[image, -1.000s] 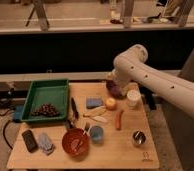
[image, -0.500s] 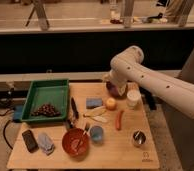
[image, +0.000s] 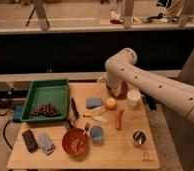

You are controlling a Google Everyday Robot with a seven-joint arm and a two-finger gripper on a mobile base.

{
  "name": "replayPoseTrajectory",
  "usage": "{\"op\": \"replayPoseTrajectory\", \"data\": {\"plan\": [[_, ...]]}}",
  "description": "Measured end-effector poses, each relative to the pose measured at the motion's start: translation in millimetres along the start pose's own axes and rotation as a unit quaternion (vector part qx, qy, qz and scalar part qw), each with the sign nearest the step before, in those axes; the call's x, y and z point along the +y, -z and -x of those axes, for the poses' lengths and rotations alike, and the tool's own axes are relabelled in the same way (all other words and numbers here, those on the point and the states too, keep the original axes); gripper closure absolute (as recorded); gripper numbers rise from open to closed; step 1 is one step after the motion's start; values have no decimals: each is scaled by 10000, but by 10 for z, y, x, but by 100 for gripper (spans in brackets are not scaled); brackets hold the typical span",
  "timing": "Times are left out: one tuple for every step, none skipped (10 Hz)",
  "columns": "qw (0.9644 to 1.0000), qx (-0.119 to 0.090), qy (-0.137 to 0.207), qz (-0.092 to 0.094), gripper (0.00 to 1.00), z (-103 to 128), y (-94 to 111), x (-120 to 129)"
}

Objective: Place sponge in red bowl

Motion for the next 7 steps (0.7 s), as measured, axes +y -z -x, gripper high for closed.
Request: {"op": "replayPoseTrajectory", "data": {"plan": [[10000, -35, 56, -7, 20, 7, -25, -10], [9999, -70, 99, -9, 20, 31, -59, -30], [9998, -105, 156, -17, 20, 63, -95, -68], [9996, -154, 243, -21, 20, 94, -151, -101], [9993, -191, 307, -22, 20, 109, -195, -114], [9991, -220, 352, -22, 20, 116, -230, -118], [9990, -245, 375, -18, 20, 122, -258, -115]]}}
